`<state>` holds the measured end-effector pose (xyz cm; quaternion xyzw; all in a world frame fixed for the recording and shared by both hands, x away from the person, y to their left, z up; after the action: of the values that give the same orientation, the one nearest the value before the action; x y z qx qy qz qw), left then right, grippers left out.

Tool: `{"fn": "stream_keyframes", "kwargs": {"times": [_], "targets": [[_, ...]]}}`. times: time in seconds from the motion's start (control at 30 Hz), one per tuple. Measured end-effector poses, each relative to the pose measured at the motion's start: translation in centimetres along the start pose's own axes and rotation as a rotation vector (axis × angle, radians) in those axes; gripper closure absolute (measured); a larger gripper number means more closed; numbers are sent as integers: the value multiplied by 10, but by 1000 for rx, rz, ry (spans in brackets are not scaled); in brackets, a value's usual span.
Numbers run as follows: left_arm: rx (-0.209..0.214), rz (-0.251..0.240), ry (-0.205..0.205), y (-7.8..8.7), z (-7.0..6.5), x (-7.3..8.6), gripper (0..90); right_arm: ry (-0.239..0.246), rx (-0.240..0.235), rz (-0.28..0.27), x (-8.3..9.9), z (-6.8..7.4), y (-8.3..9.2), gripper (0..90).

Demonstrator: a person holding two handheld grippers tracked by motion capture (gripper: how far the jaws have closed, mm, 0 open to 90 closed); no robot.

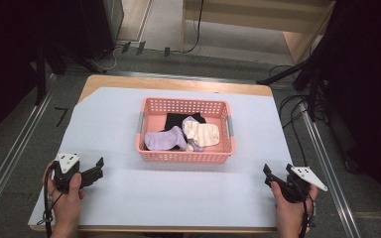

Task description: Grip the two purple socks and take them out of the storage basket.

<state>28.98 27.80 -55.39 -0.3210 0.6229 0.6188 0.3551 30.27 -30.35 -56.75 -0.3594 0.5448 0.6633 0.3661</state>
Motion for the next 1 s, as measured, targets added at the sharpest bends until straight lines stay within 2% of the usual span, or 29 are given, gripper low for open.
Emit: {"fn": "stream_keyframes", "kwargs": {"times": [0.13,0.17,0.23,0.37,0.5,0.6,0.8,0.83,0.87,0.9,0.93,0.97,1.0], "targets": [[-3,5,-18,0,-1,0,149,21,13,-31,-2,0,2,164],[-9,-1,-19,0,-1,0,149,4,0,-31,-2,4,4,162],[-8,-4,-20,0,-1,0,149,11,-5,-31,-2,6,4,162],[-8,-8,-18,1,-1,0,150,33,-21,-62,-11,23,9,175],[-8,-8,-22,1,-2,0,150,29,-24,-75,-15,30,9,176],[-8,-6,-29,1,-2,0,150,34,-42,-75,-22,44,9,177],[-10,-2,-34,1,-2,0,150,42,-46,-77,-35,61,10,196],[-9,-3,-31,1,-3,1,150,64,-46,-81,-38,65,10,195],[-8,-4,-30,1,-3,0,150,98,-52,-81,-43,76,10,186],[-8,-5,-29,1,-2,0,150,98,-52,-81,-43,76,10,186],[-5,-9,-29,1,-2,0,150,115,-73,-89,-48,86,9,178],[-5,-9,-29,1,-2,0,151,115,-73,-89,-48,86,9,178],[-6,-9,-29,1,-2,0,151,106,-84,-88,-52,96,8,190]]}}
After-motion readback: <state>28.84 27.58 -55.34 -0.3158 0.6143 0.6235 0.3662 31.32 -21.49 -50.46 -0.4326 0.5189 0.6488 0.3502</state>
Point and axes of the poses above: each handheld gripper's, and its own axes: y roughly backward along the jaws, x roughly out of its underside, z roughly to its left, the point moved 9 cm from there along -y, roughly forward along the jaws
